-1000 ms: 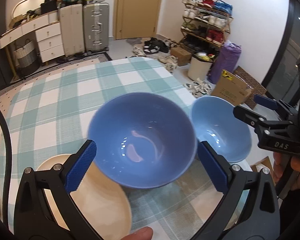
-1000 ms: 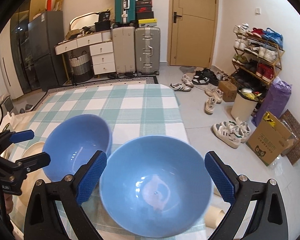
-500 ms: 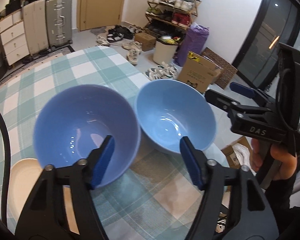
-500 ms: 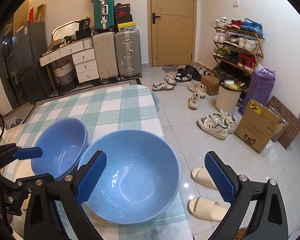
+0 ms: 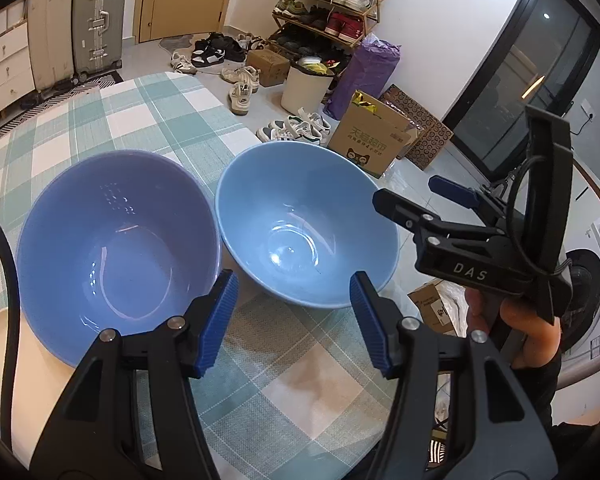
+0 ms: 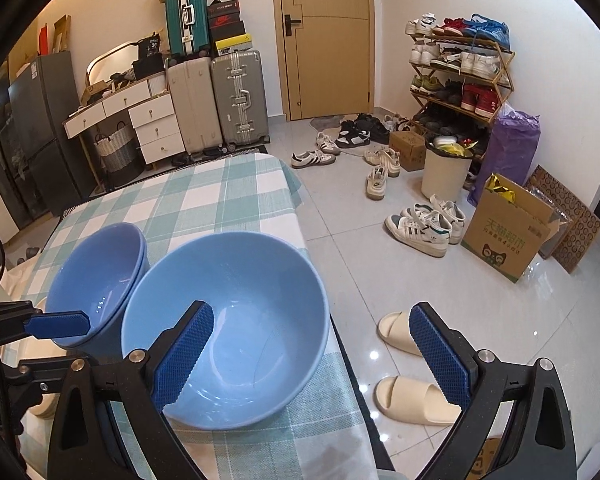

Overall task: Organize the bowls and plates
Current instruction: 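Move both grippers to the rim of the nested bowls and close them, then lift the nested light-blue bowls with both grippers off the table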

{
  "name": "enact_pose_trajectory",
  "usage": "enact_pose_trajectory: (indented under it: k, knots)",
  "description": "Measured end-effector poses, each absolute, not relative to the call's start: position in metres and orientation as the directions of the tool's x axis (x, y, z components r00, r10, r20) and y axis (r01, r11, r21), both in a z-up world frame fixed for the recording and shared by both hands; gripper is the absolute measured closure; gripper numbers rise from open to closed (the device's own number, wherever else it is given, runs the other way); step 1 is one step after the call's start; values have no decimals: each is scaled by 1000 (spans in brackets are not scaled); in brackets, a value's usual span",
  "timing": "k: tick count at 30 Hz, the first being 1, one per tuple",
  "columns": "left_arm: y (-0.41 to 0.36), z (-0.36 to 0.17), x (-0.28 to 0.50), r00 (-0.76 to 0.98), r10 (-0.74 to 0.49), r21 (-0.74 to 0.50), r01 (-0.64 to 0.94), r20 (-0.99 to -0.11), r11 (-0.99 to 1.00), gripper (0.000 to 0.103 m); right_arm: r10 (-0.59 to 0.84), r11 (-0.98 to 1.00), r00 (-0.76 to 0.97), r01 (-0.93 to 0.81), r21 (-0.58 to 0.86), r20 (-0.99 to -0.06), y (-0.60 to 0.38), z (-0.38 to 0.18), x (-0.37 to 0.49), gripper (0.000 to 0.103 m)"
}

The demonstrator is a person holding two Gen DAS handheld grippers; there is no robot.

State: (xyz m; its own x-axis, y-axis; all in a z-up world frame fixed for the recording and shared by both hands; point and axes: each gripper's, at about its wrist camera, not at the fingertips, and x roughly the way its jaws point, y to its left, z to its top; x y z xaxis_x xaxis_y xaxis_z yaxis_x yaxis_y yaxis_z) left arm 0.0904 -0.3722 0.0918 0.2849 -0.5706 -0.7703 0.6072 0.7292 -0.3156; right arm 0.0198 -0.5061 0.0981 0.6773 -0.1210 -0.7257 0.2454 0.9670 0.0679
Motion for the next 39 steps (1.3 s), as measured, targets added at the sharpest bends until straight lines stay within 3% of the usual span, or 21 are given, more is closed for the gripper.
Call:
enact_pose_trajectory:
  k: [13, 14, 16, 18, 26, 31, 39]
  knots:
    - [-385, 68, 100, 270, -531, -319, 559, -803, 766, 48, -96, 966, 651, 243, 87, -753, -515, 77, 31, 5]
    - [-386, 66, 100, 273, -527, -314, 557, -805, 768, 48, -90, 967, 644, 240, 89, -759, -516, 74, 33, 7]
    - [-389, 63, 102, 279, -519, -306, 555, -808, 774, 48, -79, 968, 635, 233, 92, -769, -516, 69, 36, 21]
    - [-392, 59, 105, 280, -512, -300, 552, -812, 778, 48, -75, 969, 624, 230, 92, -778, -516, 65, 40, 26]
    - [-399, 52, 111, 294, -496, -277, 554, -817, 785, 48, -22, 970, 617, 203, 132, -786, -513, 56, 50, 39]
    - [-402, 50, 113, 298, -494, -272, 556, -816, 785, 49, -22, 974, 616, 190, 122, -787, -508, 55, 53, 57]
    - [-404, 51, 111, 333, -458, -213, 568, -824, 795, 59, -40, 974, 619, 199, 107, -784, -506, 55, 50, 71]
